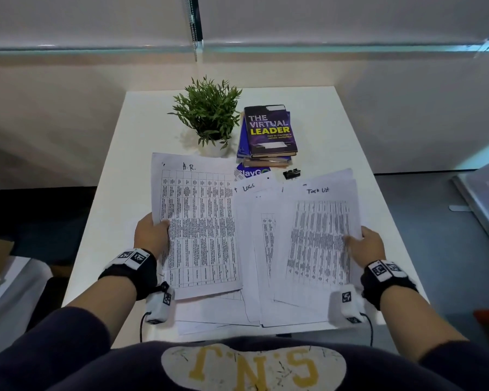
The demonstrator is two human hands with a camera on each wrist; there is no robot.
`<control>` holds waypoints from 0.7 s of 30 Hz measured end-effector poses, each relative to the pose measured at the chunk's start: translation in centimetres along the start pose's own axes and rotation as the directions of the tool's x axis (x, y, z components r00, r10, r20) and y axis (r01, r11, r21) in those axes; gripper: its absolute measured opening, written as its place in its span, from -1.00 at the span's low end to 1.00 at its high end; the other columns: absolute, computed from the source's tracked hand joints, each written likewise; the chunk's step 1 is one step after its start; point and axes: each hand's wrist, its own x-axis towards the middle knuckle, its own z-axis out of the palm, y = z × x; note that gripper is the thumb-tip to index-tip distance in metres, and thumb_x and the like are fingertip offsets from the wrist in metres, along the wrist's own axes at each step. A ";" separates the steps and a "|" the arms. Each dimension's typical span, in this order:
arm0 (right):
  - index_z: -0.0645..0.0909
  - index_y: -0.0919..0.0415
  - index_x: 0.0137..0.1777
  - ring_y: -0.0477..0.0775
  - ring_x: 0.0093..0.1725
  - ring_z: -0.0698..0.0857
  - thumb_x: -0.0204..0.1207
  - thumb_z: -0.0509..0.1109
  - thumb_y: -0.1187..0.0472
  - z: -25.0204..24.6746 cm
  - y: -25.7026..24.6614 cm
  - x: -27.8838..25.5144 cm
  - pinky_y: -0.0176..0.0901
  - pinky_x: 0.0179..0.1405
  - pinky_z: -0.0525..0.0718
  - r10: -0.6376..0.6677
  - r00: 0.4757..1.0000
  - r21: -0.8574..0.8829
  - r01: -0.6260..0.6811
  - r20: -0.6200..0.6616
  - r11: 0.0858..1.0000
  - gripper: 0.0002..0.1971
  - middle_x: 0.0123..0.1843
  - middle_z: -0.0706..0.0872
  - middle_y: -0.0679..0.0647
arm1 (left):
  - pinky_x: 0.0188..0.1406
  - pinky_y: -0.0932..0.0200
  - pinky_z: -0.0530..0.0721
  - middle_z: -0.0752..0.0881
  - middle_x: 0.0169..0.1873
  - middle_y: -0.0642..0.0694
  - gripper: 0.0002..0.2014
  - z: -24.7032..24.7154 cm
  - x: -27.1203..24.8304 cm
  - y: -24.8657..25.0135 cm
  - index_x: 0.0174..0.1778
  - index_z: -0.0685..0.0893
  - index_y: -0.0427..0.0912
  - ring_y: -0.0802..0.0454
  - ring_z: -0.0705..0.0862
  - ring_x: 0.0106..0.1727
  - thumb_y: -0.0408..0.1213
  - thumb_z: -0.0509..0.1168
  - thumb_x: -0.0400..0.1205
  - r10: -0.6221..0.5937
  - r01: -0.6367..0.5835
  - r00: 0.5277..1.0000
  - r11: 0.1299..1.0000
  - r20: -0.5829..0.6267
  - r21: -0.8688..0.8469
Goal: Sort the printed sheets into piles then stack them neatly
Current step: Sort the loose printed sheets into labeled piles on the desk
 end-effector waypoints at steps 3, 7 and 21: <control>0.69 0.34 0.15 0.17 -0.14 0.63 0.63 0.40 0.28 -2.2 -1.2 0.5 -0.13 -0.11 0.53 -0.067 0.998 0.025 0.067 -0.003 0.997 -0.82 0.07 0.76 0.36 | 0.04 -0.02 0.66 0.73 0.05 -0.27 -0.70 0.1 -0.2 0.2 0.32 0.64 -0.26 -0.24 0.68 0.01 -0.33 0.20 0.70 0.010 -0.010 1.000 1.000 0.008 0.002; 0.75 0.12 0.08 0.18 0.00 0.74 0.49 0.56 0.13 -5.0 -3.8 1.0 -0.04 0.03 0.62 -0.099 0.995 0.248 0.094 0.010 0.964 -0.80 0.04 0.81 0.10 | 0.09 0.02 0.63 0.71 0.07 -0.21 -0.70 0.2 -0.6 1.3 0.33 0.64 -0.25 -0.20 0.67 0.06 -0.35 0.19 0.71 0.029 -0.028 0.999 0.999 0.021 -0.029; 0.25 -0.12 -0.26 -0.13 -0.50 0.44 0.45 0.31 -0.42 5.3 -8.3 -1.4 -0.07 -0.05 0.49 -0.143 0.913 0.284 0.032 0.381 0.958 -0.55 -0.60 0.52 -0.16 | -0.23 0.09 0.59 0.75 -0.23 -0.36 -0.68 5.4 -6.2 7.2 -0.12 0.62 -0.40 -0.08 0.64 -0.27 -0.16 0.19 0.70 0.140 -0.090 0.926 0.984 0.351 -0.156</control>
